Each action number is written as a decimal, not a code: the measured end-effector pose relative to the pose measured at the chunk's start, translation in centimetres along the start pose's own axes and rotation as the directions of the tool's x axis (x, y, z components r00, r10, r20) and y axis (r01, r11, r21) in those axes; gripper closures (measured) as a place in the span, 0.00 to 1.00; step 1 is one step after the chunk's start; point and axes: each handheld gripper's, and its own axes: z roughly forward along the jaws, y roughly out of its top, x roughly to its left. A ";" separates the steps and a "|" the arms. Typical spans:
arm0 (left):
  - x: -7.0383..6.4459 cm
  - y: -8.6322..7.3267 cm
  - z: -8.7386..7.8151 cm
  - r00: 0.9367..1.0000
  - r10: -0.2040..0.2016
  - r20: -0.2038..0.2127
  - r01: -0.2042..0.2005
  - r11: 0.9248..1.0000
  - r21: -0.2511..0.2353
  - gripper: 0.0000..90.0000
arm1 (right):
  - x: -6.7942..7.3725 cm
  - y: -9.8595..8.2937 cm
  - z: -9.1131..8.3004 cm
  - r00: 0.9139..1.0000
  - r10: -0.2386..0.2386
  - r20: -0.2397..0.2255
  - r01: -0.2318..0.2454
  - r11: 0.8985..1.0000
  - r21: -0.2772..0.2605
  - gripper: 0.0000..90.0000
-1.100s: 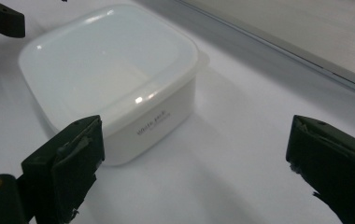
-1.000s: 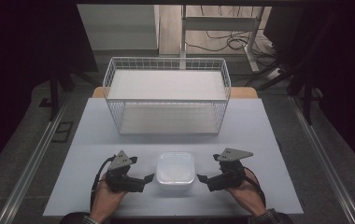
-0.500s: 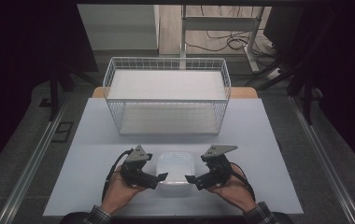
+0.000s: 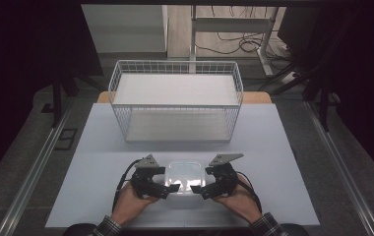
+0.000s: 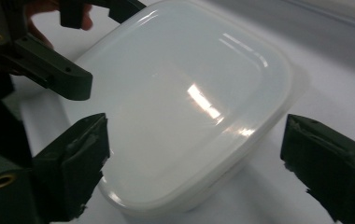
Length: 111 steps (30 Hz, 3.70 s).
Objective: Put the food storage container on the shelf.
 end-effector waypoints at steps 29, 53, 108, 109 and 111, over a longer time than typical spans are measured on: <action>-1.3 -1.3 -3.2 0.980 -0.138 -0.144 0.115 0.980 -0.160 0.86 | 0.9 -0.7 -3.0 0.990 0.112 0.090 -0.098 0.984 -0.149 0.87; 3.0 3.5 -2.5 0.963 -0.130 -0.235 0.080 0.974 -0.212 0.86 | -3.3 4.6 -0.8 0.985 0.090 0.150 -0.055 0.973 -0.223 0.86; 8.7 7.7 1.0 0.900 -0.114 -0.420 0.011 0.971 -0.239 0.56 | -9.1 8.9 3.4 0.948 0.121 0.293 -0.036 0.960 -0.278 0.64; 8.5 7.7 0.9 0.903 -0.121 -0.412 0.017 0.969 -0.247 0.53 | -9.2 8.8 3.0 0.951 0.117 0.286 -0.034 0.960 -0.279 0.67; 8.0 7.4 0.5 0.912 -0.121 -0.391 0.015 0.964 -0.264 0.51 | -9.1 8.8 2.8 0.953 0.112 0.283 -0.030 0.960 -0.278 0.69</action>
